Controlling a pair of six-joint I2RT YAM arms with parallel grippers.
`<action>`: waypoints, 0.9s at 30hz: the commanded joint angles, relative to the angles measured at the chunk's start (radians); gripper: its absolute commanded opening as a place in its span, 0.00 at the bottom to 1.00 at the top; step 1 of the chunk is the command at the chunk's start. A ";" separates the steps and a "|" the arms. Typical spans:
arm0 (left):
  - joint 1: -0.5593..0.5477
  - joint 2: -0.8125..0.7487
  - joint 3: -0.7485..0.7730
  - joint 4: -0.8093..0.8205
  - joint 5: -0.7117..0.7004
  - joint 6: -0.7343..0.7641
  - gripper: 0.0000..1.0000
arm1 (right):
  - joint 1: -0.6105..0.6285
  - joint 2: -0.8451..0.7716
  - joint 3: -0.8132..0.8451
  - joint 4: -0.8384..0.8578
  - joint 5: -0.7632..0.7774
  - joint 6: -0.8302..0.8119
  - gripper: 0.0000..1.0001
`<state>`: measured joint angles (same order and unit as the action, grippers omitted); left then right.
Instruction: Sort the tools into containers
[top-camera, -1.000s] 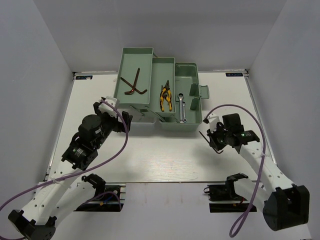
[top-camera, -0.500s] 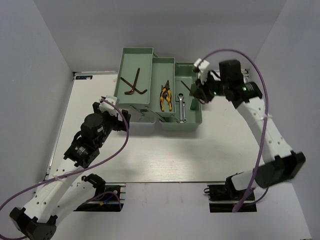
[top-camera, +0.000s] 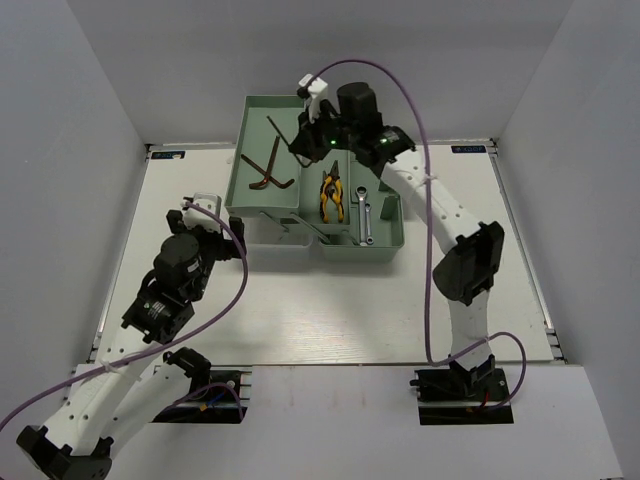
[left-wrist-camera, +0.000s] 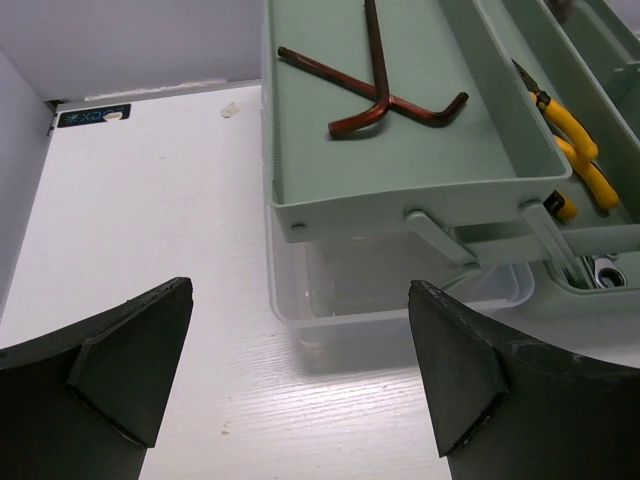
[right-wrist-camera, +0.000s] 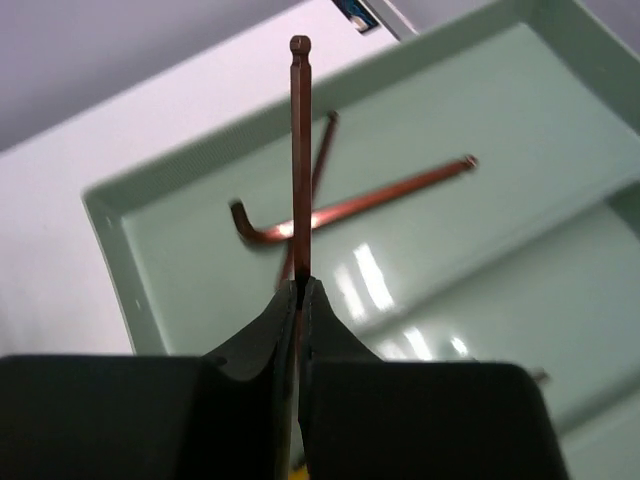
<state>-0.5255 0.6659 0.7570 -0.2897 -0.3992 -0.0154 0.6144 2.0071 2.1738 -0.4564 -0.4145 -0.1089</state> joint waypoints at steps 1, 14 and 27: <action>0.004 -0.019 -0.010 0.023 -0.050 0.003 0.99 | 0.034 0.041 0.058 0.252 0.022 0.166 0.00; 0.004 -0.013 -0.010 0.012 -0.111 -0.030 0.99 | 0.065 0.180 0.054 0.274 0.083 0.290 0.46; 0.013 0.210 0.074 -0.130 -0.263 -0.211 0.54 | 0.018 -0.303 -0.199 0.004 0.517 -0.199 0.00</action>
<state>-0.5186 0.8173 0.7704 -0.3523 -0.5999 -0.1543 0.6609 1.8923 2.0609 -0.3927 -0.1215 -0.1474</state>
